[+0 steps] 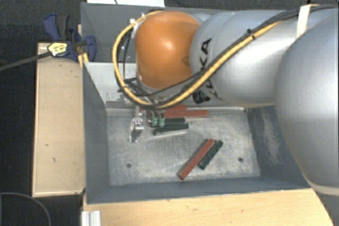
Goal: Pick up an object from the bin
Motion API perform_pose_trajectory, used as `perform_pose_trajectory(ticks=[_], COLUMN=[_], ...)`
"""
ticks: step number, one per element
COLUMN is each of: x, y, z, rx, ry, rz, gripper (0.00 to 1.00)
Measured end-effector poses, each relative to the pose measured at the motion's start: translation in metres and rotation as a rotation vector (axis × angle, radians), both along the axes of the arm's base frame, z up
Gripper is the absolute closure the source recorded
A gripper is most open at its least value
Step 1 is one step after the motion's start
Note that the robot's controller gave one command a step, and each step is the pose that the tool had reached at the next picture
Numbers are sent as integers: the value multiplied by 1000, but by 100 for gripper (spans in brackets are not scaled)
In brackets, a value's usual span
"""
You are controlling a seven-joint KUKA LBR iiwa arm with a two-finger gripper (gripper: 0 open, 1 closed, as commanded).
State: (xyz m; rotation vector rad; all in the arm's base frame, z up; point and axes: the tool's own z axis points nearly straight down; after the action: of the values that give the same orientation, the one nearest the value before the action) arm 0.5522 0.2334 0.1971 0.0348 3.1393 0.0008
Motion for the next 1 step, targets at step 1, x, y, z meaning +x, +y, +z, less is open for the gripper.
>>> perform_pose_trajectory(ticks=[1], x=[-8], y=[-39], z=[-34], rx=[3], ry=[-8], rz=[100], gripper=[0])
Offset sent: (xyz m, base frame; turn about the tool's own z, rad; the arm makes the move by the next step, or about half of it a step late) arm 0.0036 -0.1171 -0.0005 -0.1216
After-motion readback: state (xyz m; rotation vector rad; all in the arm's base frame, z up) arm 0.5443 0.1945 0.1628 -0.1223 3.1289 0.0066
